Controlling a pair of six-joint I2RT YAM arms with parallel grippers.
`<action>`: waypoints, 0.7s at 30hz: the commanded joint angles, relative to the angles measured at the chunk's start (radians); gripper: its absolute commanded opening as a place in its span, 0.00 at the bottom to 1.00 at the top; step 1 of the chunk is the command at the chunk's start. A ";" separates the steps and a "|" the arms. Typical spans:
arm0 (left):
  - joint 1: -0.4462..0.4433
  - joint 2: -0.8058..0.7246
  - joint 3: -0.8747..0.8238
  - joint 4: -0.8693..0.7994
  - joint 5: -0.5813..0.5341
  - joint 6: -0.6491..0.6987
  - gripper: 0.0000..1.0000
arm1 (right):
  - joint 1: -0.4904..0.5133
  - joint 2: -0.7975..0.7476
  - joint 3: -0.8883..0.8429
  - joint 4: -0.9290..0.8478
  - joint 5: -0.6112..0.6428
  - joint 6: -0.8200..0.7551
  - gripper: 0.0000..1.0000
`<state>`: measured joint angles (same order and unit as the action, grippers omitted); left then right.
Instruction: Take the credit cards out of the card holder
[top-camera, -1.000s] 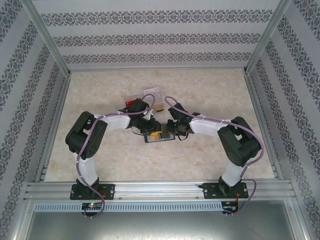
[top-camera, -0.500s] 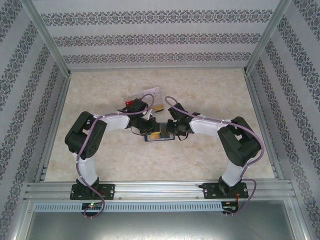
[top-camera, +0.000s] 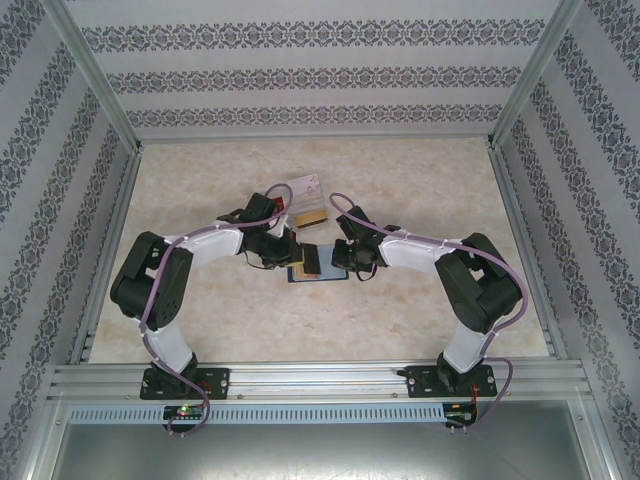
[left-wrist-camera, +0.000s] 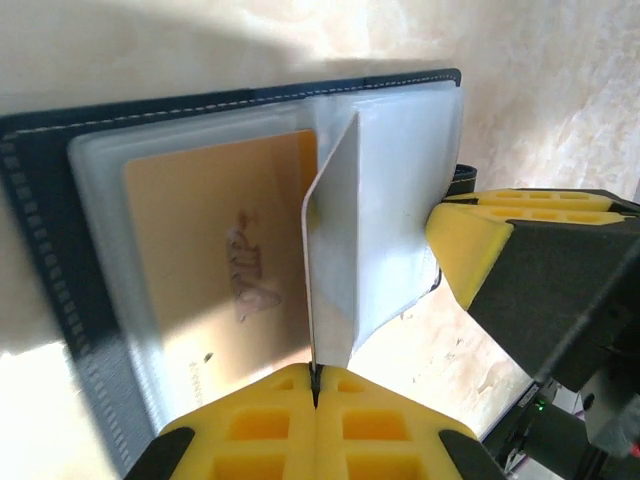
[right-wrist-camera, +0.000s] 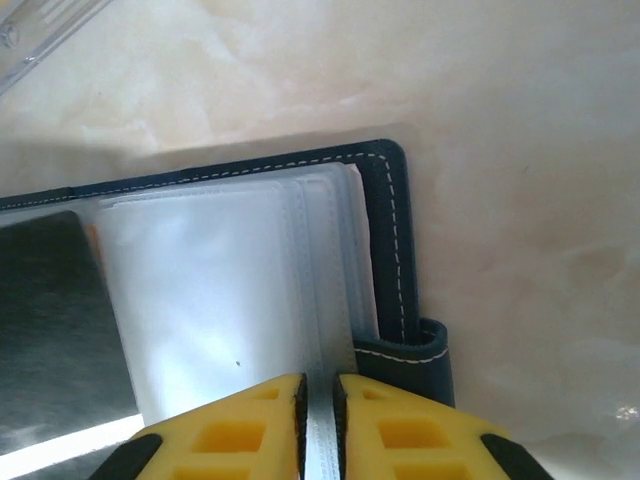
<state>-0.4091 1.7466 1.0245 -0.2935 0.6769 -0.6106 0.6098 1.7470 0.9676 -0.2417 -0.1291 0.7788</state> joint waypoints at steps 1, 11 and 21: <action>0.032 -0.081 -0.011 -0.082 -0.051 0.061 0.01 | -0.016 -0.054 -0.001 0.006 -0.027 -0.032 0.25; 0.054 -0.208 0.011 -0.072 0.028 0.069 0.00 | -0.074 -0.121 0.001 0.284 -0.396 -0.045 0.65; 0.107 -0.283 -0.035 0.091 0.189 -0.022 0.00 | -0.120 -0.085 0.065 0.370 -0.615 0.002 0.75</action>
<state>-0.3233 1.4910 1.0199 -0.2939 0.7883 -0.5877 0.4988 1.6375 0.9897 0.0731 -0.6277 0.7612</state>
